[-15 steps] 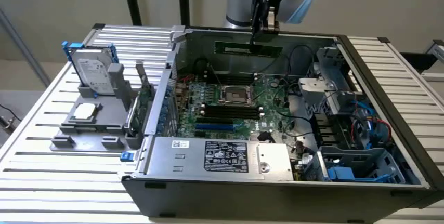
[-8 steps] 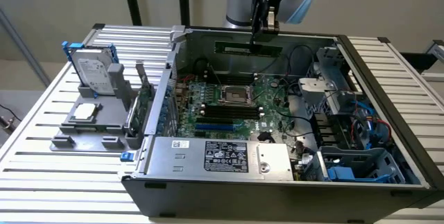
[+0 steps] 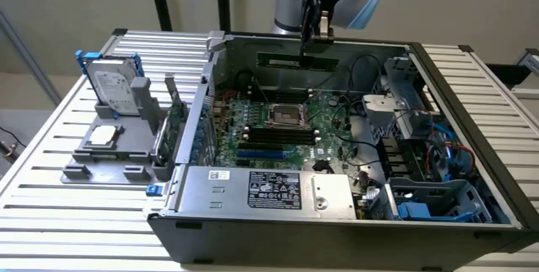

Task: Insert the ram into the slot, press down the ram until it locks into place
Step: 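Insert the ram into the slot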

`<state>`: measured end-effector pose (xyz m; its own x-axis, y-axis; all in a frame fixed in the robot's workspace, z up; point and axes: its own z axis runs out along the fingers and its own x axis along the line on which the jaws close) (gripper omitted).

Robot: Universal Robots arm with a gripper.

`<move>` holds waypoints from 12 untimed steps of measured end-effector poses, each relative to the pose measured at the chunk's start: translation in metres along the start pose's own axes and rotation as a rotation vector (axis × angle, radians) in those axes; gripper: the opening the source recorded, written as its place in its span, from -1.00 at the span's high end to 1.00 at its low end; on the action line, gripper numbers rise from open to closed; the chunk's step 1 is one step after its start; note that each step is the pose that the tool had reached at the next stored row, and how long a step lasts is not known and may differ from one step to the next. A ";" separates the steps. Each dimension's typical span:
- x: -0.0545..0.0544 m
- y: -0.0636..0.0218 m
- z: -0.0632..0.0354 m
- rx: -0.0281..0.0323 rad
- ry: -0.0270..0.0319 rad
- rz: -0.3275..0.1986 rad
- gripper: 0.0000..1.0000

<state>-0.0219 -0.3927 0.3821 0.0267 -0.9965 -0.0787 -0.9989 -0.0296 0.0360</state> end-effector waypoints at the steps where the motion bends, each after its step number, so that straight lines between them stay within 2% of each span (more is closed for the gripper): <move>1: 0.000 0.0008 0.0015 -0.0001 0.0006 0.000 0.73; 12: 0.002 0.0024 0.0215 -0.0029 0.0032 -0.036 0.73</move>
<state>-0.0251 -0.3926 0.3607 0.0625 -0.9951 -0.0767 -0.9972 -0.0654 0.0361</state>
